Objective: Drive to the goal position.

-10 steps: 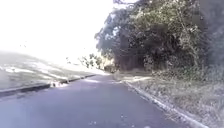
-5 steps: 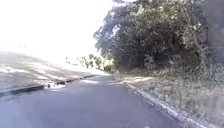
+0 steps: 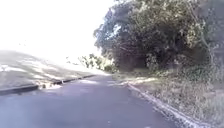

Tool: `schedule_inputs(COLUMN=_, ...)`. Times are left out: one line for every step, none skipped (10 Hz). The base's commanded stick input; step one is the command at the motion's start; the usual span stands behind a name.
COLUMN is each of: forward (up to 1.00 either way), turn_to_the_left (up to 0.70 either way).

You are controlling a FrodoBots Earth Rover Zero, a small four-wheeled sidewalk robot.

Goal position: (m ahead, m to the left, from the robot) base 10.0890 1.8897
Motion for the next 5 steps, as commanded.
schedule_inputs(forward=0.7, turn_to_the_left=0.0)
schedule_inputs(forward=0.7, turn_to_the_left=0.0)
schedule_inputs(forward=0.7, turn_to_the_left=0.0)
schedule_inputs(forward=0.7, turn_to_the_left=0.04)
schedule_inputs(forward=0.7, turn_to_the_left=0.12)
